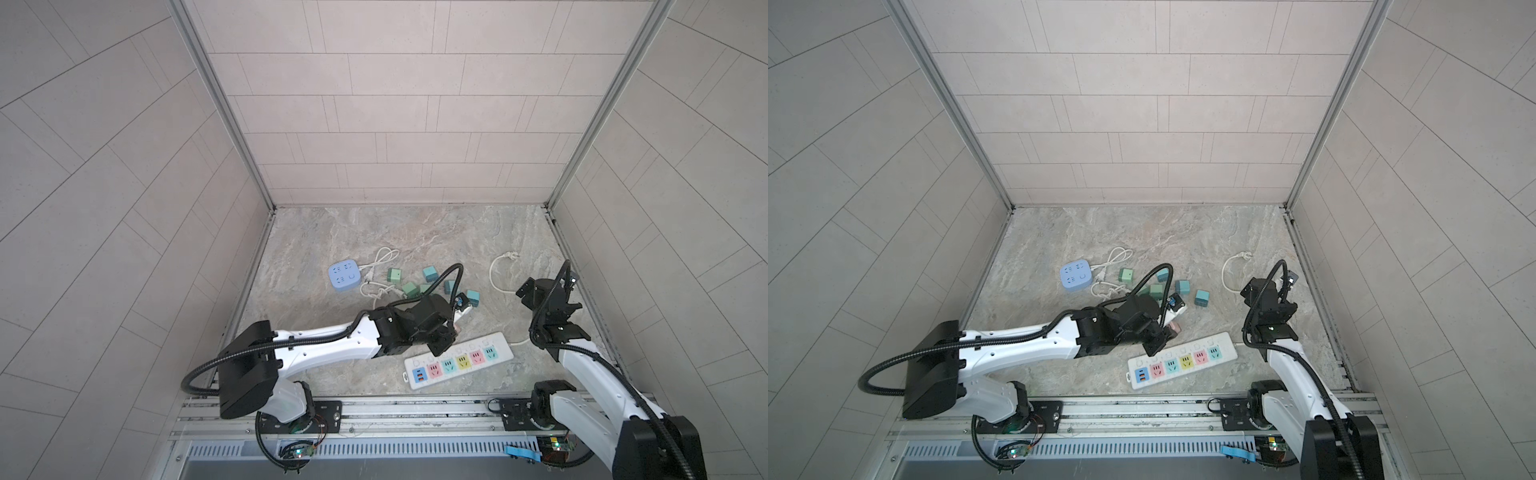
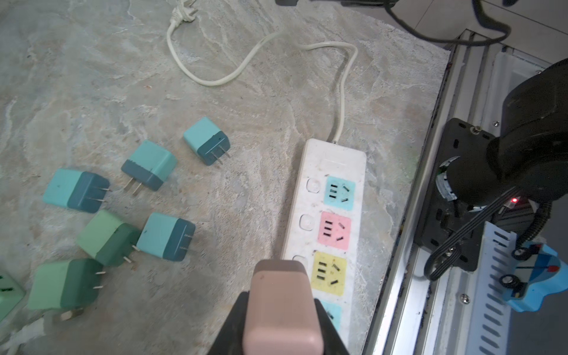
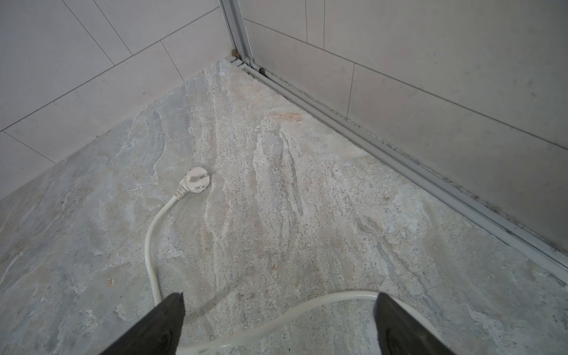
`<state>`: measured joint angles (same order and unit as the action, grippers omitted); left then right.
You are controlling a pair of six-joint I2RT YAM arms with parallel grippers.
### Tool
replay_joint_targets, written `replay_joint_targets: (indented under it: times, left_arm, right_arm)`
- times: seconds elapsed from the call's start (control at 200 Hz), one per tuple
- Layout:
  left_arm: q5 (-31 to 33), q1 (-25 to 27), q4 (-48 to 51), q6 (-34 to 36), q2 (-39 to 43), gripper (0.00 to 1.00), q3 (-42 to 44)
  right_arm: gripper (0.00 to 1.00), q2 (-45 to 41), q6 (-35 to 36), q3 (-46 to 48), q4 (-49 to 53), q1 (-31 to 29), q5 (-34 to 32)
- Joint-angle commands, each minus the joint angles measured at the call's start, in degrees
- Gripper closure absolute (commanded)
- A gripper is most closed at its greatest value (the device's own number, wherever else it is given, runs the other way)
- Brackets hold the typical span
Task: Insert the plug
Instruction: 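Align the pink adapter over the strip's end teal socket with the left gripper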
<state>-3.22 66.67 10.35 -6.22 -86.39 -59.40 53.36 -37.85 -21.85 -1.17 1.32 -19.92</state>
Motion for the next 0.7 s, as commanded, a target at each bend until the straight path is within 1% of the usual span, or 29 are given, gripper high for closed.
replay_joint_targets:
  times: [0.0, 0.115, 0.275, 0.385, 0.47, 0.696]
  left_arm:
    - [-1.30, 1.12, 1.20, -0.47, -2.97, 1.00, -4.18]
    - [0.70, 4.21, 3.60, 0.63, -6.70, 1.00, -8.69]
    - [1.10, 7.89, 6.27, 2.56, -12.74, 1.00, -15.07]
    - [-0.01, 8.13, 8.51, 2.53, -16.62, 1.00, -19.44]
    - [0.03, 8.12, 11.20, 2.66, -19.22, 1.00, -22.58]
    - [-0.37, 8.07, 20.03, 4.21, -27.15, 1.00, -32.54]
  right_arm:
    - [0.05, 0.91, -1.53, -0.04, -0.79, 3.30, 6.71]
    - [0.04, 0.94, -1.54, 0.75, -2.37, 5.37, 10.93]
    - [0.03, 1.08, -1.57, 1.54, -3.81, 7.30, 14.83]
    - [0.04, 1.81, -2.94, 2.46, -5.33, 11.19, 19.31]
    - [0.05, 2.73, -3.80, 2.82, -6.17, 13.27, 21.52]
    - [0.06, 2.16, -4.47, 3.30, -5.86, 14.04, 21.38]
